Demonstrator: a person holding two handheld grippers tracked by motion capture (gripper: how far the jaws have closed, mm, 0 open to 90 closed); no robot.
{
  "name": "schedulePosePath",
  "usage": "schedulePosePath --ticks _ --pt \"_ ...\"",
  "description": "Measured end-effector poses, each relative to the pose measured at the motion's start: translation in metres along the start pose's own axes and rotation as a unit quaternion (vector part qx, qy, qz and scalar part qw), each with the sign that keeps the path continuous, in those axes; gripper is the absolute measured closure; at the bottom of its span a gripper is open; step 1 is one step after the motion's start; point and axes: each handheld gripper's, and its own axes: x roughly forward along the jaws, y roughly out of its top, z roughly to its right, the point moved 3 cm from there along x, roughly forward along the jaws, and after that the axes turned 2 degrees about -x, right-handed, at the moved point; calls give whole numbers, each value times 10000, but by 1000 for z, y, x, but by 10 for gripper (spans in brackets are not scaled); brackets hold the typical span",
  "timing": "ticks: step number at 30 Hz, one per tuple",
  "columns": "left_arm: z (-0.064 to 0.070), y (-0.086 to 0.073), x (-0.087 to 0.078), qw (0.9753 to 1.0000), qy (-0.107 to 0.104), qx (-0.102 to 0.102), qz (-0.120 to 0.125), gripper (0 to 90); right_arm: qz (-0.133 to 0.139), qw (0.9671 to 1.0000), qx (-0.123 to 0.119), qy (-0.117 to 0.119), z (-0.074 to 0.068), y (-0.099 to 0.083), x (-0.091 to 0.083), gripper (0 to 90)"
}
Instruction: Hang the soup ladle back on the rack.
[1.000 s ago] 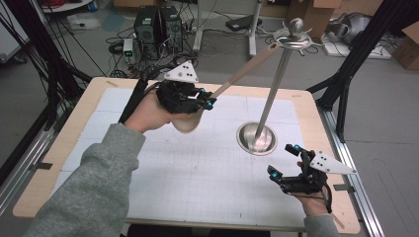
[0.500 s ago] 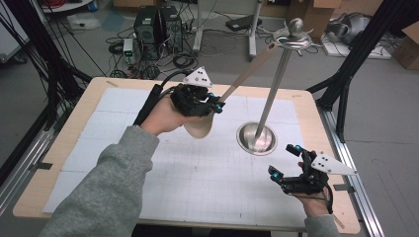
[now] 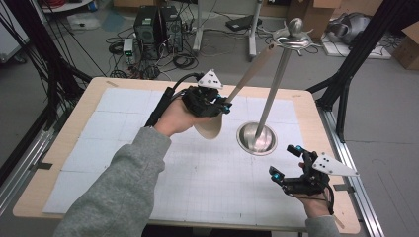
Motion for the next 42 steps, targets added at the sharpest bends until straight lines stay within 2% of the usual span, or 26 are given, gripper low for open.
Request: schedulePosePath --ticks 9,12,14,16,19,22,23,28,30,32,35,36,40,42 --pt "6 2 24 10000 -47 -67 12 765 22 10000 6 -40 1 -1 -4 1" --pt "5 3 30 9997 -119 -181 102 751 17 10000 9 -48 1 -1 -5 1" --pt "4 4 30 9993 -183 -212 230 706 27 10000 3 -51 1 -1 -6 1" --pt "3 3 28 9993 -241 -172 209 629 44 10000 11 -65 2 -1 -7 1" --pt "3 -1 21 9993 -308 19 191 544 20 10000 11 -56 1 -1 -7 1" --pt "1 -6 10 9973 -563 53 463 457 9 10000 -3 -57 2 -2 -7 1" --pt "1 -9 6 9966 -570 84 585 433 -13 10000 8 -70 2 -3 -7 1" --pt "-3 -22 -9 9968 -514 264 555 304 -35 10000 -52 -48 0 -2 -5 1" --pt "-4 -26 -16 9967 -474 276 606 256 -50 10000 -56 -25 -1 -3 -3 1" --pt "-4 -29 -21 9967 -447 209 642 170 -46 10000 -50 -16 0 -3 -2 1" --pt "-3 -36 -30 9959 -681 20 588 101 -59 10000 -26 5 0 -3 0 1" --pt "-4 -37 -32 9962 -664 16 564 21 -62 10000 -39 10 0 -3 0 1" --pt "-7 -46 -42 9973 -395 -151 596 17 -61 10000 -34 34 0 -3 3 1" --pt "-8 -51 -47 9978 -249 -130 605 16 -70 9999 -48 54 0 -3 5 1"
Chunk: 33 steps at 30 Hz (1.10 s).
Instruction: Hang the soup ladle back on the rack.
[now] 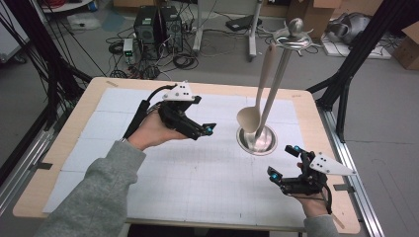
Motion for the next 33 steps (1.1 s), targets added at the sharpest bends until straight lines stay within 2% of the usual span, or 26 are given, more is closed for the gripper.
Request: schedulePosePath --ticks 4,7,9,13,15,18,21,29,33 --pt "-1 -10 -14 9997 207 98 6 17 -15 10000 14 41 0 0 6 1" --pt "0 -19 -26 9997 161 58 167 17 -62 9999 8 80 0 -1 10 1" --pt "2 -26 -34 9995 179 89 245 17 -77 9999 15 100 -1 0 12 1" --pt "0 -41 -52 9990 261 14 350 17 -73 9999 -14 118 -2 0 15 1" --pt "-4 -48 -61 9984 363 -61 420 17 -88 9999 -6 121 -1 0 16 1" --pt "-14 -63 -79 9973 432 -333 483 17 -83 9999 -1 116 0 0 17 1" --pt "-21 -79 -94 9957 579 -490 530 17 -90 9999 23 102 0 0 18 1" --pt "-35 -109 -122 9903 883 -803 710 17 -111 9999 -22 112 -2 -1 18 1" --pt "-36 -121 -130 9881 1009 -830 806 17 -151 9998 -22 147 -4 -1 18 1"
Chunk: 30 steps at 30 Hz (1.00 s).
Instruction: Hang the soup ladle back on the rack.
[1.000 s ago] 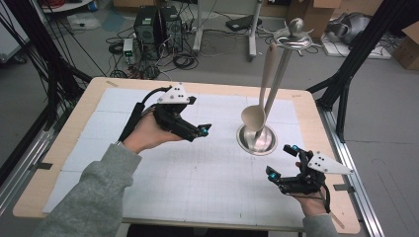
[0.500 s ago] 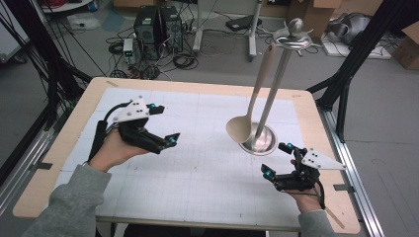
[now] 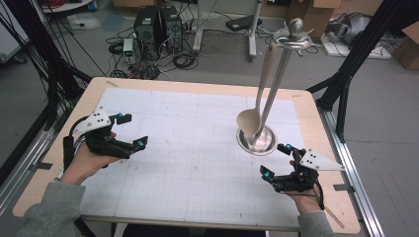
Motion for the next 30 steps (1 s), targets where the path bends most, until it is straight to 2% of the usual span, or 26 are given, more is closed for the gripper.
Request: schedulePosePath --ticks 5,8,12,17,23,30 --pt "-2 -15 -7 9998 134 107 87 17 34 10000 14 -35 1 0 -2 1" --pt "-3 -19 -11 9994 153 200 238 17 36 10000 31 -46 1 0 -3 1" --pt "-4 -22 -19 9988 188 232 381 17 31 10000 18 -40 1 0 -3 1" --pt "-5 -32 -29 9972 331 218 639 17 34 10000 26 -46 2 0 -3 1" --pt "-10 -43 -33 9962 501 173 690 17 -36 10000 12 -23 3 -3 -1 1" --pt "-10 -45 -32 9969 446 153 628 17 3 10000 12 -55 5 -3 -3 1"
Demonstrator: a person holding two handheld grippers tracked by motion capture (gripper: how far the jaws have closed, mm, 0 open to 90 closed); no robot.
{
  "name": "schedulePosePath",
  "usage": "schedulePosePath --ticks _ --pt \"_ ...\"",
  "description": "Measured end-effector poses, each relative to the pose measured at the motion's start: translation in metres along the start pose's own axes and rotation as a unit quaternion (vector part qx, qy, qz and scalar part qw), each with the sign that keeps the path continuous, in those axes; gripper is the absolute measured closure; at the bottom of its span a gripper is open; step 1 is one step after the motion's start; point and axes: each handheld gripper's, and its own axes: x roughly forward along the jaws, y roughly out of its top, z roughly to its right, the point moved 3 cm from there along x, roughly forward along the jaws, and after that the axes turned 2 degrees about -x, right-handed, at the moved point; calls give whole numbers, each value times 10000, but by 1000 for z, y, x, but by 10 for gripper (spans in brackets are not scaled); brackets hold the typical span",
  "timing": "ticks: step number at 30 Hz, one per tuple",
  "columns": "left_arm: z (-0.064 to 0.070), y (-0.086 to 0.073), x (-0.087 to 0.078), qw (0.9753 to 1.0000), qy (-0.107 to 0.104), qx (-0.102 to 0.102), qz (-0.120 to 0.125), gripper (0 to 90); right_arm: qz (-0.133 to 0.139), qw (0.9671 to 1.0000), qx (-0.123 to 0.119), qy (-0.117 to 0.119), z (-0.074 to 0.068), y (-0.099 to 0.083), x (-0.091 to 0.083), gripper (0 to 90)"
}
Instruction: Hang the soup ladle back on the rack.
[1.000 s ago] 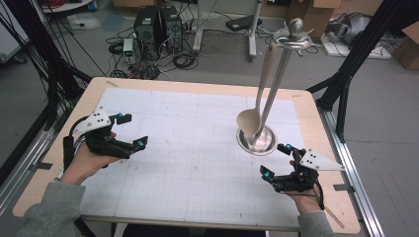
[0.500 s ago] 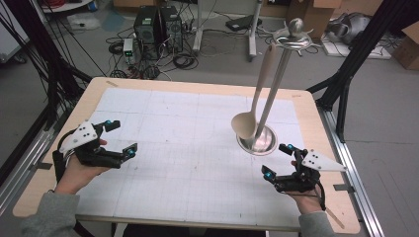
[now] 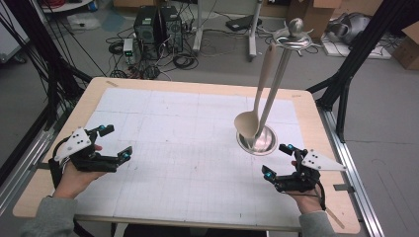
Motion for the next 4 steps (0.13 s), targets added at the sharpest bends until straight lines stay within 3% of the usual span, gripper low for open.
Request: schedulePosePath --ticks 4 --pt "2 -1 1 10000 -45 63 -8 17 18 10000 -1 -46 0 0 -1 1"
